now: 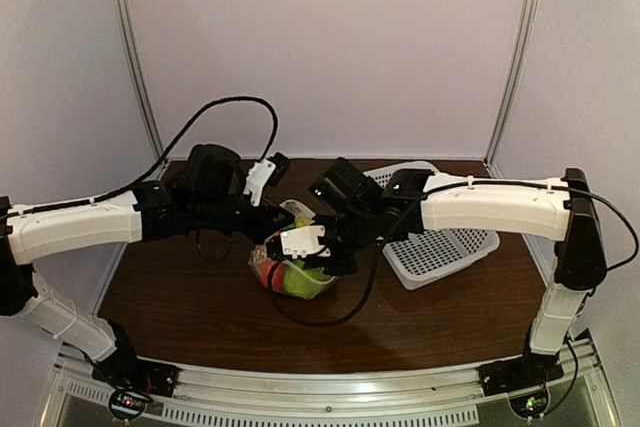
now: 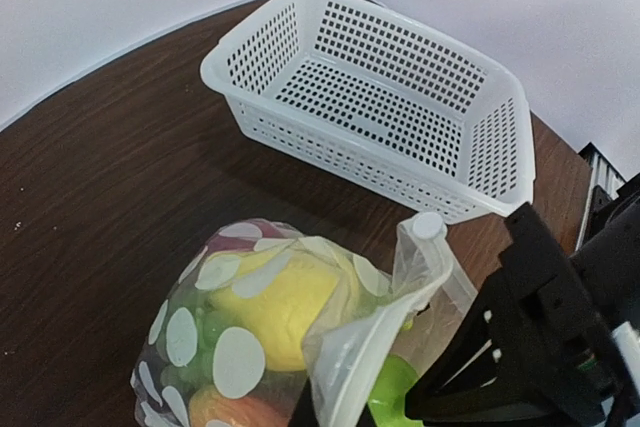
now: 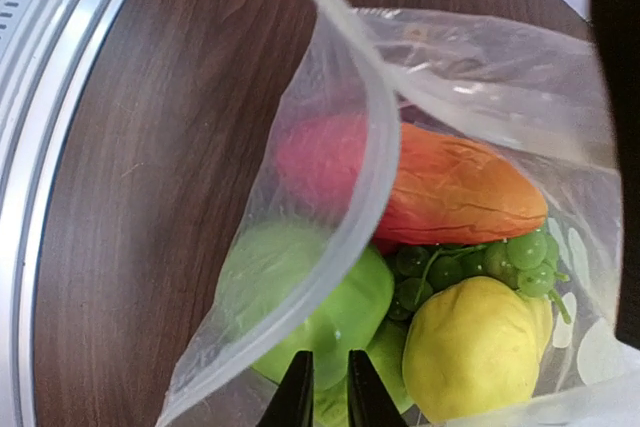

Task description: Open the zip-top bag and remove the fake food

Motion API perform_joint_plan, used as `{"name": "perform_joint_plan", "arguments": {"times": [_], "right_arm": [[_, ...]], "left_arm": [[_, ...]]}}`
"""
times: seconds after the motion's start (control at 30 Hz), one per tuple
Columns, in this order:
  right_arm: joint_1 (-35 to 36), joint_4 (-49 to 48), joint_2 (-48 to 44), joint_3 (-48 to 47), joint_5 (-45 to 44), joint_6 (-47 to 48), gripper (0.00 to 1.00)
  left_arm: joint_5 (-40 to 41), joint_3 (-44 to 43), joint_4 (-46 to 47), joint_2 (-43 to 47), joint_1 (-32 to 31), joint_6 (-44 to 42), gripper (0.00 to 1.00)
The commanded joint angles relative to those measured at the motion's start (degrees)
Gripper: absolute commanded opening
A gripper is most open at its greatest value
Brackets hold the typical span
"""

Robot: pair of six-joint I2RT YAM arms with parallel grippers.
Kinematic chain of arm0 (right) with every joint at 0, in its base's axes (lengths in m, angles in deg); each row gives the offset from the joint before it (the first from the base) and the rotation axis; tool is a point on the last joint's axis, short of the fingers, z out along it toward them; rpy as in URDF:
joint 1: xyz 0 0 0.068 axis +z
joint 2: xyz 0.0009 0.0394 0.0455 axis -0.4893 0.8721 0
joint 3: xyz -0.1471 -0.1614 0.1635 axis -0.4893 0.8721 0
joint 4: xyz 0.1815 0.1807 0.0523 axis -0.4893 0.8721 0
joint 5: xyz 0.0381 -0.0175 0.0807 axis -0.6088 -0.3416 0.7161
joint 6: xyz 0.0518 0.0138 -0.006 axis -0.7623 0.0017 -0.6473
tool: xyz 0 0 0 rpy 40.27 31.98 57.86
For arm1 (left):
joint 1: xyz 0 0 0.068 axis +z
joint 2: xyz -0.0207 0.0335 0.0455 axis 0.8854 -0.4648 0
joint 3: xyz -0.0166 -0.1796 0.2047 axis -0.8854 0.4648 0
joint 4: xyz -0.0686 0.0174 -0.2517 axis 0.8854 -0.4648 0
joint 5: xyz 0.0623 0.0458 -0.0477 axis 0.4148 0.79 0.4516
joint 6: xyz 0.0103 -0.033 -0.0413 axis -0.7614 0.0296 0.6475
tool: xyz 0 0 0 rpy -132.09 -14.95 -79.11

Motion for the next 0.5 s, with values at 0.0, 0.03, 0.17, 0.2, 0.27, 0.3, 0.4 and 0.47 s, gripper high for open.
{"name": "perform_joint_plan", "arguments": {"times": [0.0, 0.03, 0.17, 0.2, 0.27, 0.3, 0.4, 0.47], "right_arm": [[2.48, 0.44, 3.44, -0.52, -5.73, 2.05, 0.14], [2.92, 0.96, 3.84, -0.33, -6.50, 2.54, 0.15], [3.86, 2.37, 3.93, 0.43, -7.34, 3.88, 0.38], [4.07, 1.62, 3.87, 1.15, -8.03, 4.09, 0.44], [4.26, 0.17, 3.82, 1.57, -8.98, 4.60, 0.51], [4.31, -0.38, 4.21, 1.46, -9.48, 4.75, 0.55], [4.30, -1.76, 5.99, 1.15, -10.60, 4.93, 0.65], [4.26, -2.82, 6.97, 1.25, -10.94, 4.93, 0.70]], "left_arm": [[-2.82, -2.67, -1.48, -2.00, 0.32, -6.28, 0.00], [-3.52, -2.73, -1.50, -2.12, 0.32, -6.83, 0.00], [-4.19, -1.62, -0.42, -1.72, 0.32, -8.09, 0.00], [-4.37, -1.33, -0.09, -1.61, 0.32, -8.11, 0.00], [-5.13, -1.12, 0.27, -1.31, 0.32, -7.80, 0.00], [-5.80, -0.96, 0.51, -1.01, 0.32, -7.68, 0.00], [-6.16, 0.86, 2.49, 0.19, 0.34, -6.69, 0.00], [-6.29, 2.60, 3.83, 0.83, 0.35, -6.01, 0.00]]}}
